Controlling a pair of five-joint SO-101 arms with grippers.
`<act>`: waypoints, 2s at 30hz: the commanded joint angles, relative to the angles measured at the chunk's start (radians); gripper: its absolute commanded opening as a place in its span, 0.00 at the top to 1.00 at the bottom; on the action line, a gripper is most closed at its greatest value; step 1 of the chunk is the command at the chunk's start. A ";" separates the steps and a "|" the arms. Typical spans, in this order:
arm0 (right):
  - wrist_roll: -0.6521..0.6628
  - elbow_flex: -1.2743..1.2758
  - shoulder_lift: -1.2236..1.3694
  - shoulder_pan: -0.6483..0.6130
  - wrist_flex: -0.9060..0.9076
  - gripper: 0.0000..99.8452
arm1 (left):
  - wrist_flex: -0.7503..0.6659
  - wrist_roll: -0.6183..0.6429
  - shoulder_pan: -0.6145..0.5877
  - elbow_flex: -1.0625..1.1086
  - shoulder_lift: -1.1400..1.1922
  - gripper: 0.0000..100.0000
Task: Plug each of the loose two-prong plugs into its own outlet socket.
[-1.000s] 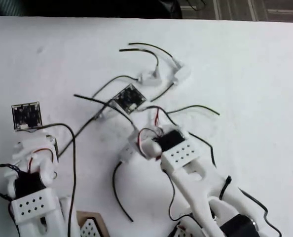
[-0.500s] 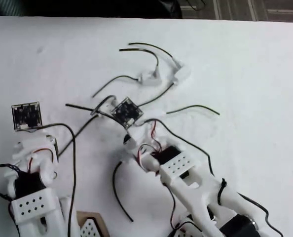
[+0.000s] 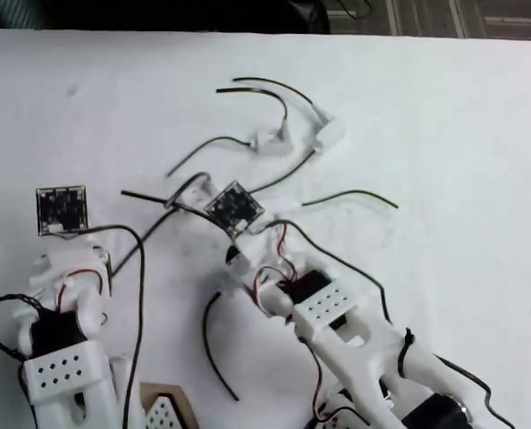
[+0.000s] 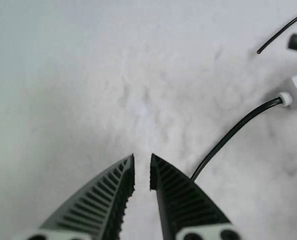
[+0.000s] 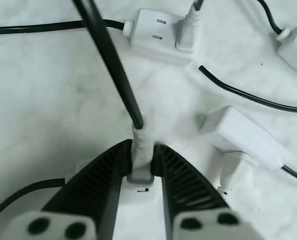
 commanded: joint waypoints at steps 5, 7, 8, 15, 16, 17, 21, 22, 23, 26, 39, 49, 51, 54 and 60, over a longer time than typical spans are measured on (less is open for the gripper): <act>-0.008 0.058 -0.008 -0.007 0.005 0.98 | -0.018 -0.006 0.012 -0.003 -0.010 0.92; -0.008 0.074 -0.008 -0.007 0.005 0.98 | -0.018 -0.006 0.012 -0.002 -0.010 0.92; -0.008 0.081 -0.008 -0.007 0.005 0.98 | -0.018 -0.006 0.012 -0.002 -0.010 0.92; -0.008 0.124 -0.008 0.024 0.007 0.98 | -0.018 -0.006 0.008 -0.002 -0.010 0.92; -0.008 0.124 -0.008 0.038 0.008 0.98 | -0.018 -0.006 0.008 -0.002 -0.010 0.92; -0.008 0.124 -0.008 0.053 0.019 0.98 | -0.018 -0.008 0.008 -0.002 -0.010 0.92; -0.008 0.117 -0.010 0.085 0.104 0.98 | -0.018 -0.008 0.010 -0.002 -0.010 0.92; -0.008 0.112 -0.015 0.088 0.124 0.98 | -0.018 -0.008 0.010 -0.002 -0.010 0.92; -0.008 0.112 -0.024 0.090 0.145 0.98 | -0.018 -0.008 0.010 -0.002 -0.010 0.92; -0.008 0.112 -0.064 0.084 0.202 0.98 | -0.018 -0.008 0.012 -0.002 -0.010 0.92; -0.069 -0.063 -0.507 0.081 0.361 0.98 | -0.017 -0.003 0.012 -0.015 -0.010 0.92; -0.181 -0.158 -0.634 0.002 0.503 0.98 | -0.008 0.060 0.031 -0.129 -0.010 0.92; -0.193 -0.161 -0.662 -0.044 0.503 0.98 | 0.012 0.060 0.062 -0.169 -0.010 0.92; -0.195 -0.160 -0.713 -0.110 0.503 0.98 | 0.084 0.060 0.133 -0.256 -0.010 0.92; -0.235 -0.153 -0.805 -0.203 0.504 0.98 | 0.213 0.060 0.340 -0.420 -0.010 0.92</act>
